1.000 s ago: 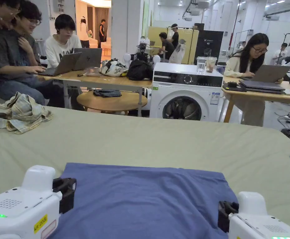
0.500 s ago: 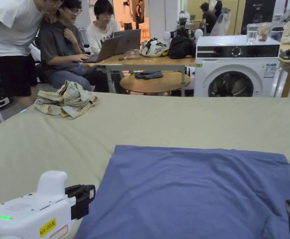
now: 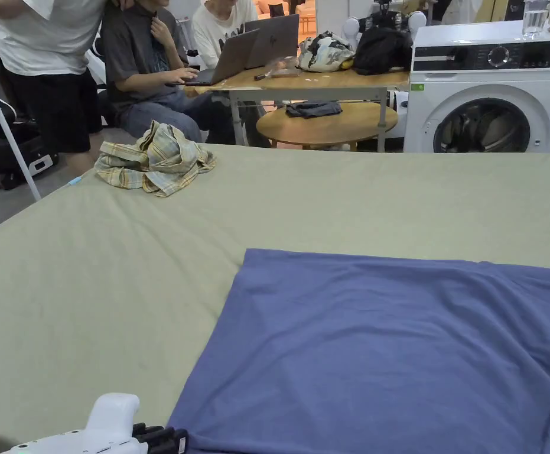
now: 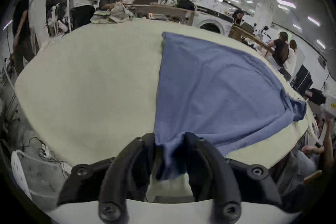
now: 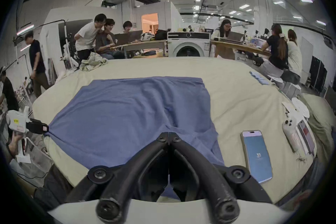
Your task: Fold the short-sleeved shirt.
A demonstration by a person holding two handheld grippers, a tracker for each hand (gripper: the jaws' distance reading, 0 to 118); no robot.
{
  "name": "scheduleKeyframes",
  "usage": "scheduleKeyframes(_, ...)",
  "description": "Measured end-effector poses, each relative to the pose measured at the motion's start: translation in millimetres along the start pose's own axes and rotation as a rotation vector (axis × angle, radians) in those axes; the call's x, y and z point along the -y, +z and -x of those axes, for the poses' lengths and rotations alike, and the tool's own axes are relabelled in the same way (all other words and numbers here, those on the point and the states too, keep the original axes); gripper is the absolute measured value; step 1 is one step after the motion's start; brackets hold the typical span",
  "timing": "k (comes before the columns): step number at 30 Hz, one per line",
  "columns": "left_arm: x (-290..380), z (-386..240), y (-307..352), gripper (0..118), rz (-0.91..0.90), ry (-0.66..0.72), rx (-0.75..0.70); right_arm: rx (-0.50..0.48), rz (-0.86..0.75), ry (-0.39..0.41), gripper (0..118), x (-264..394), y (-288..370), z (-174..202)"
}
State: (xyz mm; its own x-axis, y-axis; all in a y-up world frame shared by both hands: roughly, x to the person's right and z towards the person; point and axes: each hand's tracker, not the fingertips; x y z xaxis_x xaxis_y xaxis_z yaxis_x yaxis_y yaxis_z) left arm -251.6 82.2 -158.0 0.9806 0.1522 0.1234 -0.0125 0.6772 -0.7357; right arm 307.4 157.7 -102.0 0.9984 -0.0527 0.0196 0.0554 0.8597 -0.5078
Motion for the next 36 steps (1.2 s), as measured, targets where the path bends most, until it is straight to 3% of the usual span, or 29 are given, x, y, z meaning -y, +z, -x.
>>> scheduleKeyframes(5, -5, -13, -9, 3, 0.048, -0.079, -0.026, 0.060, 0.021, -0.066, 0, 10, 13, -24)
scheduleKeyframes(8, -7, -25, -15, 2, 0.086, -0.129, -0.061, 0.103, 0.033, -0.107, 4, 18, 22, -40)
scheduleKeyframes(9, -6, -25, -14, 2, 0.093, -0.139, -0.067, 0.108, 0.053, -0.122, 28, 22, 23, -46)
scheduleKeyframes(10, -7, -26, -15, 2, 0.095, -0.137, -0.068, 0.096, 0.079, -0.132, 64, 26, 23, -50)
scheduleKeyframes(11, -7, -26, -15, 2, 0.093, -0.129, -0.068, 0.089, 0.113, -0.153, 71, 31, 22, -55)
scheduleKeyframes(16, -8, -29, -10, 2, 0.095, -0.082, -0.044, 0.107, 0.202, -0.187, 66, 65, 1, -71)
scheduleKeyframes(17, -9, -32, -6, 2, 0.096, -0.086, -0.039, 0.099, 0.221, -0.185, 61, 69, -6, -71)
scheduleKeyframes(19, -8, -32, -4, 2, 0.094, -0.092, -0.026, 0.076, 0.252, -0.181, 39, 74, -15, -67)
scheduleKeyframes(22, -6, -26, -1, 2, 0.077, -0.068, 0.006, 0.068, 0.266, -0.133, 29, 75, -22, -57)
scheduleKeyframes(24, -5, -24, 0, 2, 0.066, -0.023, 0.032, 0.058, 0.257, -0.120, 7, 74, -20, -51)
scheduleKeyframes(30, -24, -21, 19, 2, -0.074, 0.041, 0.033, 0.074, 0.149, -0.083, 4, 35, -7, -50)
scheduleKeyframes(33, -72, -21, 22, 2, -0.178, 0.053, 0.069, 0.054, 0.104, -0.088, 4, -10, -32, -59)
scheduleKeyframes(36, -128, -26, 4, 2, -0.221, -0.019, 0.023, 0.054, 0.088, -0.088, 4, -54, -84, -68)
